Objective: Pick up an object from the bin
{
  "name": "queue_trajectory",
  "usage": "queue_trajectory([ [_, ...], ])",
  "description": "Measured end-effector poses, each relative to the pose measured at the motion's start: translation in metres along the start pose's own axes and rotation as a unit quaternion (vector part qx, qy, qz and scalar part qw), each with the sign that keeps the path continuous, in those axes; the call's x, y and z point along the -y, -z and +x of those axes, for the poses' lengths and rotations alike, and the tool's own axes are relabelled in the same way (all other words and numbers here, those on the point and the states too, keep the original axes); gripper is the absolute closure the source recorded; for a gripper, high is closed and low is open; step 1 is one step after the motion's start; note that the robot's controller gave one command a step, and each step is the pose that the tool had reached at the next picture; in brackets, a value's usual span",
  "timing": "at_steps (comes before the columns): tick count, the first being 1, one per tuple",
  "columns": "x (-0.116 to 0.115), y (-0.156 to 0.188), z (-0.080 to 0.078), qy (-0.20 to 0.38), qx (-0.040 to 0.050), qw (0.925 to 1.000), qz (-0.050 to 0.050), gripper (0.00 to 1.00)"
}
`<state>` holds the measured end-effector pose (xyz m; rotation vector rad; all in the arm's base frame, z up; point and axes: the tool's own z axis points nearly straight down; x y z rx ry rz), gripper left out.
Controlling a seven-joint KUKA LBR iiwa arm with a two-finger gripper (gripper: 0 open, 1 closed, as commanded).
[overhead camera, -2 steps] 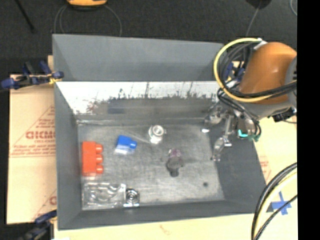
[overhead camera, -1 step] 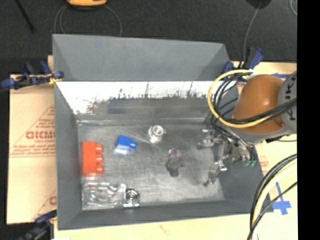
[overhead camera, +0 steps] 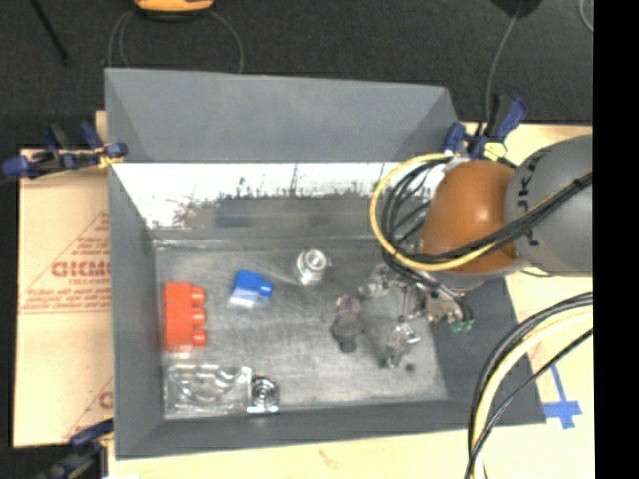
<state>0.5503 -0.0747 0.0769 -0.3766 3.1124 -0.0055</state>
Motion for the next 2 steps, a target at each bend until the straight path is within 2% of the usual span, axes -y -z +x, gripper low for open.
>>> queue_trajectory([
  [1, -0.0594, -0.0020, -0.0238, -0.016, 0.0040, 0.9999, 0.000, 0.00],
  [2, -0.0578, 0.0000, -0.0247, -0.015, 0.0061, 0.9999, 0.001, 1.00],
])
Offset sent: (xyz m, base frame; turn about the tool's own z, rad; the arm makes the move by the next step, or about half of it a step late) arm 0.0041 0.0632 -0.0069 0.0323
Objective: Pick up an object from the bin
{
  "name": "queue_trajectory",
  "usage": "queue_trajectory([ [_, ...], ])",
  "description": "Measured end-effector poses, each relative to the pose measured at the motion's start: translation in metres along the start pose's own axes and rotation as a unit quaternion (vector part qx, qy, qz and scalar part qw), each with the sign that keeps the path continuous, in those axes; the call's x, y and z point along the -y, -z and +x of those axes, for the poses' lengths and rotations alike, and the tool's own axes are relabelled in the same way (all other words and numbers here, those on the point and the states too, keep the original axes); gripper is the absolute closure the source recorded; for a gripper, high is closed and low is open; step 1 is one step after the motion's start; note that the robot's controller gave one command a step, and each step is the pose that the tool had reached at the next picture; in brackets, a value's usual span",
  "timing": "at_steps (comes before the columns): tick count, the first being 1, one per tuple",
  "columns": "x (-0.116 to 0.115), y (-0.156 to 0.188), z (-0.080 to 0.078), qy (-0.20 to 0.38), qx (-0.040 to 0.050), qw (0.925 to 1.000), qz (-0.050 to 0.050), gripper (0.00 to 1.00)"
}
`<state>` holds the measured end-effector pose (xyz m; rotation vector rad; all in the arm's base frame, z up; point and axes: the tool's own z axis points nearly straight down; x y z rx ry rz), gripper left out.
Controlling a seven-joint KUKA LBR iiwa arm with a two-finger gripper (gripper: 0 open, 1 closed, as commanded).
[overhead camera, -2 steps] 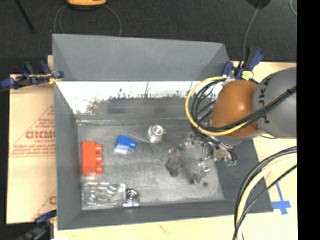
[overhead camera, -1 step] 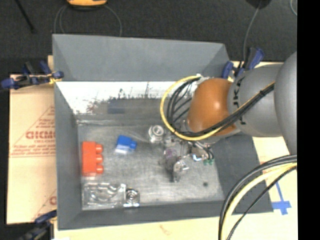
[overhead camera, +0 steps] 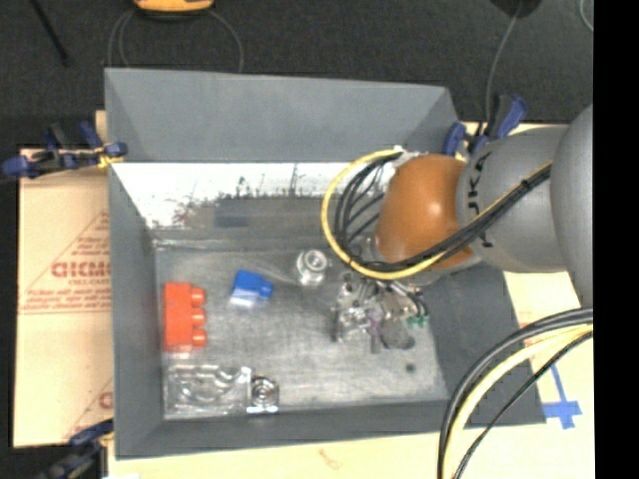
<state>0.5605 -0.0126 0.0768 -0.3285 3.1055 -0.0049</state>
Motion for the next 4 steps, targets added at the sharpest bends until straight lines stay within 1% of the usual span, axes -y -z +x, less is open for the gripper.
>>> queue_trajectory([
  [1, 0.000, -0.003, 0.003, 0.001, -0.0054, 1.0000, -0.001, 0.00],
  [2, 0.037, -0.003, 0.012, 0.017, -0.0026, 0.9999, -0.002, 0.00],
  [3, 0.037, -0.001, 0.010, 0.018, -0.0007, 0.9998, -0.001, 1.00],
  [4, 0.057, 0.137, -0.004, 0.015, -0.0027, 0.9999, 0.000, 1.00],
])
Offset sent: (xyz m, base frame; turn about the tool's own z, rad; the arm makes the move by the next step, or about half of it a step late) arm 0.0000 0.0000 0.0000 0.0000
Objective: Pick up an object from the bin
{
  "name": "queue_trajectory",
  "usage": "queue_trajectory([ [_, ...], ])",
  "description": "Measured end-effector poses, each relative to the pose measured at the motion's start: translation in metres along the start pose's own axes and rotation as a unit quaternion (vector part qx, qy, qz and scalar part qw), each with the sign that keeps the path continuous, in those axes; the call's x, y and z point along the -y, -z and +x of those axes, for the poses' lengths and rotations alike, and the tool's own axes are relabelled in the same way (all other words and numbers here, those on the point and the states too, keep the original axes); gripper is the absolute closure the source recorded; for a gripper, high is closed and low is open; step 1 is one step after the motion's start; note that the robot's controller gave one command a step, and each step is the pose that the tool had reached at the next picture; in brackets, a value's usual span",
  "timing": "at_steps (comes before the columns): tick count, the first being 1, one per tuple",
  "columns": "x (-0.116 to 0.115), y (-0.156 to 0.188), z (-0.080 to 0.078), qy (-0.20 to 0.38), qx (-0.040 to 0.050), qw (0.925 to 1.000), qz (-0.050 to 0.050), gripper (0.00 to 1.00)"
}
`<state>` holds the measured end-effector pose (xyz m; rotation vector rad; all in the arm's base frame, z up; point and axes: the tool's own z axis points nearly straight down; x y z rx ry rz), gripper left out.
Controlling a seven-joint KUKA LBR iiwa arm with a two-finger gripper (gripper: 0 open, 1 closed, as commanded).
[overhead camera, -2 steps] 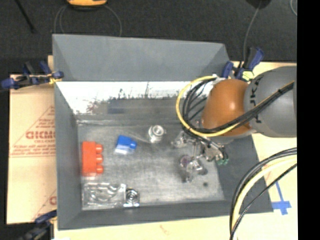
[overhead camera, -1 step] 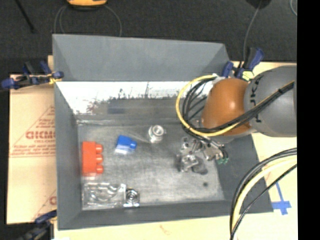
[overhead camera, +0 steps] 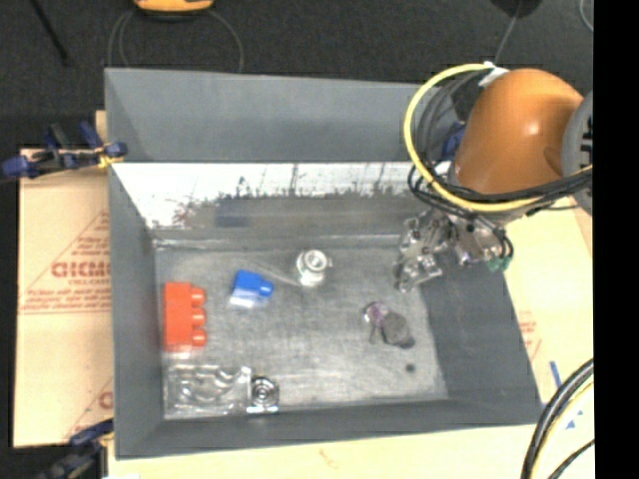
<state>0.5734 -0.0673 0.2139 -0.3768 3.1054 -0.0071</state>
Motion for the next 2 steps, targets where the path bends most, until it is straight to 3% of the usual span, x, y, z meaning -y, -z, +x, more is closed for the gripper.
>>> queue_trajectory([
  [1, -0.001, -0.005, 0.002, 0.000, -0.0042, 1.0000, -0.002, 0.00],
  [2, 0.033, -0.101, 0.060, -0.025, -0.0094, 0.9996, -0.004, 0.00],
])
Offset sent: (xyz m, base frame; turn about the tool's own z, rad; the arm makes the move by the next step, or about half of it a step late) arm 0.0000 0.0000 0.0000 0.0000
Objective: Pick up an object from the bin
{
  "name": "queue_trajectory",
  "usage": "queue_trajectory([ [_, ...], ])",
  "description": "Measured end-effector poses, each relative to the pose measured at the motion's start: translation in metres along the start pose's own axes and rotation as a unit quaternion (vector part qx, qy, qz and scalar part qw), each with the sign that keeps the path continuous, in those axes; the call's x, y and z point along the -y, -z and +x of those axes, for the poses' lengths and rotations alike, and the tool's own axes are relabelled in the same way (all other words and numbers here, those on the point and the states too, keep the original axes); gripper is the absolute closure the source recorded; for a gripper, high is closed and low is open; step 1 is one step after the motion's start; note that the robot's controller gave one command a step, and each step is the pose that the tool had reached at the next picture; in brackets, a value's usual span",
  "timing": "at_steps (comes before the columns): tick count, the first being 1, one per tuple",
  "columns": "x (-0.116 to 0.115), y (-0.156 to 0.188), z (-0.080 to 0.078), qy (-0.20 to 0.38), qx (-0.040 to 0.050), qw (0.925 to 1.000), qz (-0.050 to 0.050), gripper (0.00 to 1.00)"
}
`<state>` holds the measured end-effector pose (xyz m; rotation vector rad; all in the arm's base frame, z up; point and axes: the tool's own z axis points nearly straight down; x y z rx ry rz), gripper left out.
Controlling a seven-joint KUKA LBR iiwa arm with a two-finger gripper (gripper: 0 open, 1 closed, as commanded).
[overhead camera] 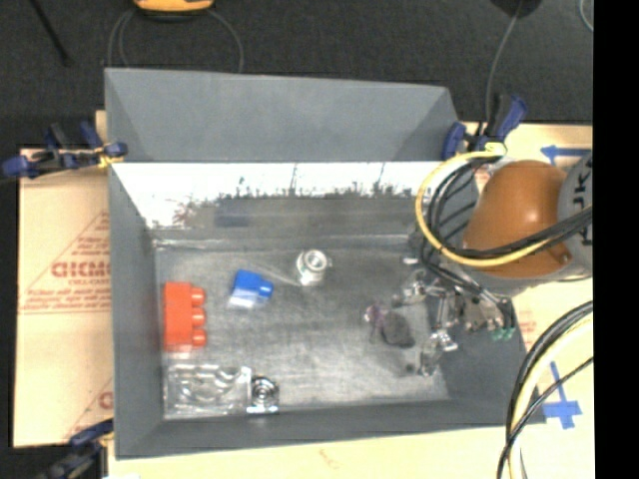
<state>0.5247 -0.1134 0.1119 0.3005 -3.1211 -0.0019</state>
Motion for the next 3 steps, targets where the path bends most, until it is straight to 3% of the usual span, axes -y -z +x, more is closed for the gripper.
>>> queue_trajectory([
  [1, -0.009, -0.037, -0.029, 0.130, 0.0069, 0.9915, 0.005, 0.00],
  [2, -0.009, -0.035, -0.031, 0.130, 0.0116, 0.9914, 0.006, 1.00],
  [3, -0.020, 0.188, -0.042, 0.097, 0.0092, 0.9952, 0.005, 1.00],
])
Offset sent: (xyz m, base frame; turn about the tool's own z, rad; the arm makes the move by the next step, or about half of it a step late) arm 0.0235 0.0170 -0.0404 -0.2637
